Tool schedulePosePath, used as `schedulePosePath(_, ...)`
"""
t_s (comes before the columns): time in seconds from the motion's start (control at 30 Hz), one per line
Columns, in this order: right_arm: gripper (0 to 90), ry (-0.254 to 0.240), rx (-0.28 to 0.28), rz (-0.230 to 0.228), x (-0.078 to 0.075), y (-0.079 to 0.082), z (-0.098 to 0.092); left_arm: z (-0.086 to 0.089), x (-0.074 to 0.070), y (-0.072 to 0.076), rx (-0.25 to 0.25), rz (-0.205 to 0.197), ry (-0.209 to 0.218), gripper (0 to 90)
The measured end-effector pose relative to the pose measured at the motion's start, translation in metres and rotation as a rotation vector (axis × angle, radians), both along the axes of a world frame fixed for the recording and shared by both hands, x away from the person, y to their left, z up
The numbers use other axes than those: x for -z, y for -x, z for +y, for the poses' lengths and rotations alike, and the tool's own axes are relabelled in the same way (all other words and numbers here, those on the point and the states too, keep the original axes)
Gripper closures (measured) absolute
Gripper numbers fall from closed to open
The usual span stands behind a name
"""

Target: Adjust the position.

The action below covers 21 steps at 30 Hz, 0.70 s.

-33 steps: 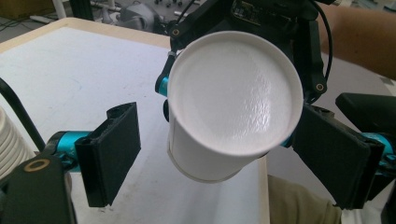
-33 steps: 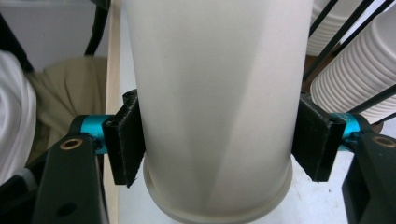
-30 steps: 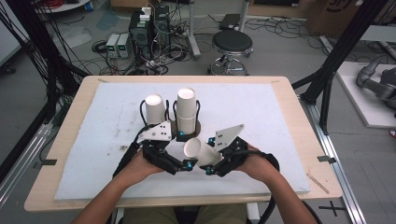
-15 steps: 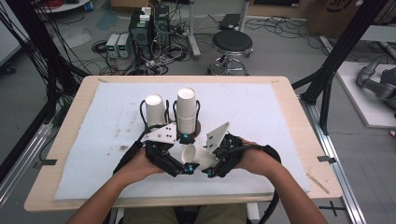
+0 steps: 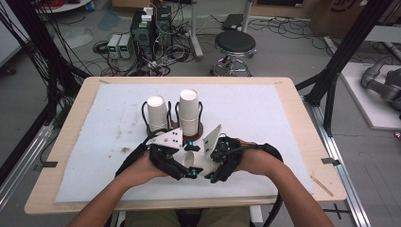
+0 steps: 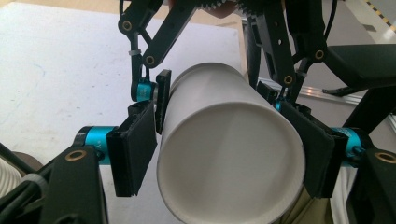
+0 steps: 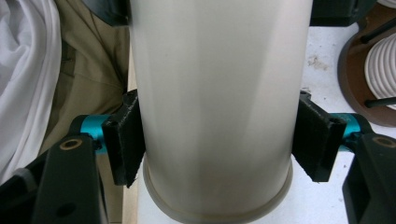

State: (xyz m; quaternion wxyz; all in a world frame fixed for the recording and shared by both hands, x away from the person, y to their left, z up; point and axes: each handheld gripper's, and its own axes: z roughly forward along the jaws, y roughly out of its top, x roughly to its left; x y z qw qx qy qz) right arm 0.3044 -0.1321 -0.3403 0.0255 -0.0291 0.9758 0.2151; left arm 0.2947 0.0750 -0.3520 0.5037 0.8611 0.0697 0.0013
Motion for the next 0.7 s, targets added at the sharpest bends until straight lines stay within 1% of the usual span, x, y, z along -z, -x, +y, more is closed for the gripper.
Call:
schedulePosePath(0.03, 29.1, 0.005, 0.001, 0.001, 0.0, 0.0, 0.0, 0.0, 0.001, 0.0, 0.007, 0.005, 0.002, 32.4)
schedulePosePath(0.17, 29.1, 0.015, 0.0, 0.001, 0.001, 0.0, 0.0, -0.001, 0.002, 0.0, 0.011, -0.001, -0.013, 32.7)
schedulePosePath(0.2, 28.9, 0.018, 0.002, -0.008, 0.001, 0.0, 0.0, -0.001, 0.002, 0.0, 0.013, -0.009, -0.015, 32.9)
schedulePosePath(0.23, 28.0, 0.015, 0.0, -0.012, 0.002, 0.0, 0.0, -0.001, 0.002, 0.0, 0.013, -0.015, -0.018, 33.0)
schedulePosePath(0.3, 26.1, -0.008, -0.002, -0.026, 0.003, 0.0, -0.002, 0.0, 0.002, 0.0, 0.006, -0.015, -0.017, 33.2)
schedulePosePath(0.33, 24.8, -0.021, 0.005, -0.027, 0.004, 0.0, -0.003, 0.001, 0.002, 0.0, 0.004, -0.024, -0.01, 33.4)
schedulePosePath(0.37, 21.4, -0.051, 0.012, -0.024, 0.004, 0.001, -0.005, 0.002, 0.002, 0.0, -0.001, -0.025, -0.001, 33.7)
schedulePosePath(0.4, 20.4, -0.079, 0.028, -0.025, 0.004, 0.001, -0.008, 0.004, 0.002, -0.001, -0.005, -0.028, 0.006, 33.8)
schedulePosePath(0.43, 20.3, -0.146, 0.055, -0.004, 0.003, 0.002, -0.015, 0.008, 0.003, -0.002, -0.001, -0.02, 0.04, 34.4)
schedulePosePath(0.47, 20.3, -0.146, 0.055, -0.004, 0.003, 0.002, -0.015, 0.008, 0.003, -0.002, -0.001, -0.02, 0.04, 34.5)
schedulePosePath(0.5, 20.0, -0.204, 0.068, 0.0, 0.001, 0.002, -0.022, 0.01, 0.004, -0.003, -0.001, -0.02, 0.051, 34.5)
schedulePosePath(0.53, 20.0, -0.204, 0.068, 0.0, 0.001, 0.002, -0.022, 0.012, 0.006, -0.003, -0.001, -0.017, 0.064, 34.5)
schedulePosePath(0.57, 20.0, -0.265, 0.085, 0.008, 0.0, 0.003, -0.029, 0.013, 0.007, -0.004, -0.003, -0.008, 0.08, 34.6)
schedulePosePath(0.6, 20.0, -0.265, 0.085, 0.008, 0.0, 0.003, -0.029, 0.015, 0.008, -0.004, -0.007, -0.007, 0.088, 34.6)
schedulePosePath(0.67, 19.8, -0.326, 0.097, 0.001, -0.001, 0.003, -0.035, 0.018, 0.011, -0.005, -0.011, -0.005, 0.106, 34.7)
schedulePosePath(0.7, 19.8, -0.373, 0.097, -0.001, 0.0, 0.004, -0.041, 0.019, 0.012, -0.005, -0.015, -0.004, 0.116, 34.7)
